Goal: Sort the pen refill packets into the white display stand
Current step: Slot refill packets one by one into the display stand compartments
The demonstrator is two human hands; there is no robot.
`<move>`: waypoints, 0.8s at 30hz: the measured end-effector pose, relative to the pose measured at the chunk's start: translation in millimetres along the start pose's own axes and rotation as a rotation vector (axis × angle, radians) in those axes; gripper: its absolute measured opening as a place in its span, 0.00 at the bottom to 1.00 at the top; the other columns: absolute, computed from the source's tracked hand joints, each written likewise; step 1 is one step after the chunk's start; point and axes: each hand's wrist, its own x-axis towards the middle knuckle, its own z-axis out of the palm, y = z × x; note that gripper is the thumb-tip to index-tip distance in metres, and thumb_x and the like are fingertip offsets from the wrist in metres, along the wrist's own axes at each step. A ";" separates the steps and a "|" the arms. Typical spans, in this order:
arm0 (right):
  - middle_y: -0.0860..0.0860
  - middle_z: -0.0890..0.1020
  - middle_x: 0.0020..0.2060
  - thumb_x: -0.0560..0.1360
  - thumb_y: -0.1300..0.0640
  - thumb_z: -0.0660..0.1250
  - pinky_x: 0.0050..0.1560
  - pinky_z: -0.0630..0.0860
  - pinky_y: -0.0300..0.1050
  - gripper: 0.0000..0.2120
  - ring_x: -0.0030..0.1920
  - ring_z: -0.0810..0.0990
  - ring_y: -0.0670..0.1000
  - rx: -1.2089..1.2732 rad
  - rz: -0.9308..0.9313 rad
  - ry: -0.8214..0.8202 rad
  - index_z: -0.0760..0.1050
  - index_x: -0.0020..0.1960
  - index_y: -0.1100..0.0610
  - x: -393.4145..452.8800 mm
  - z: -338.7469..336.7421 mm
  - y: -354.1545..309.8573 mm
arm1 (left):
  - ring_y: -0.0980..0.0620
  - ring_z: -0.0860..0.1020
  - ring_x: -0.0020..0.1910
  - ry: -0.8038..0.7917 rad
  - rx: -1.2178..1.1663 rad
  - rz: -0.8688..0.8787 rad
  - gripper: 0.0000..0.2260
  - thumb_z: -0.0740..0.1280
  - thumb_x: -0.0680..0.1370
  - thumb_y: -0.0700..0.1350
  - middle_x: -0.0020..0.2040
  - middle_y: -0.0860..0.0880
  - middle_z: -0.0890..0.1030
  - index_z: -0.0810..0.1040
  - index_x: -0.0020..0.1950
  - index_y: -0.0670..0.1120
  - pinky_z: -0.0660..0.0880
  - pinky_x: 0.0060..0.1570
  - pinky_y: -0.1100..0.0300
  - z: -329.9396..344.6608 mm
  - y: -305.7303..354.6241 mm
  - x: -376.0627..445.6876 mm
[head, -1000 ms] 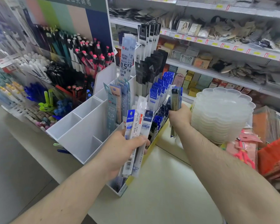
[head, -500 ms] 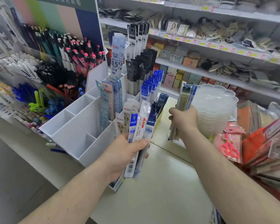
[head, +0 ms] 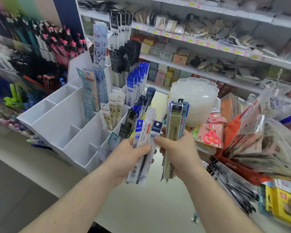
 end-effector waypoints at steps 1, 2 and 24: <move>0.53 0.79 0.29 0.70 0.70 0.73 0.30 0.73 0.42 0.07 0.28 0.74 0.50 -0.003 0.011 0.031 0.78 0.44 0.62 0.1 -4.0 1.2 | 0.55 0.82 0.41 -0.006 0.020 -0.016 0.06 0.66 0.81 0.42 0.43 0.51 0.85 0.82 0.55 0.48 0.77 0.43 0.60 -0.8 -1.9 0.1; 0.52 0.78 0.28 0.71 0.71 0.72 0.29 0.72 0.41 0.07 0.27 0.73 0.50 0.008 0.023 0.066 0.77 0.45 0.63 0.7 -8.4 2.3 | 0.56 0.82 0.40 0.003 0.048 -0.028 0.07 0.65 0.82 0.43 0.44 0.52 0.85 0.82 0.55 0.48 0.77 0.42 0.62 -1.8 -3.1 0.8; 0.54 0.82 0.32 0.75 0.69 0.68 0.29 0.79 0.37 0.05 0.25 0.80 0.42 0.118 -0.041 0.513 0.75 0.50 0.65 75.9 13.4 -9.2 | 0.53 0.78 0.27 0.199 -0.169 0.133 0.04 0.69 0.77 0.38 0.32 0.50 0.81 0.78 0.49 0.46 0.75 0.35 0.55 -46.3 42.3 -3.8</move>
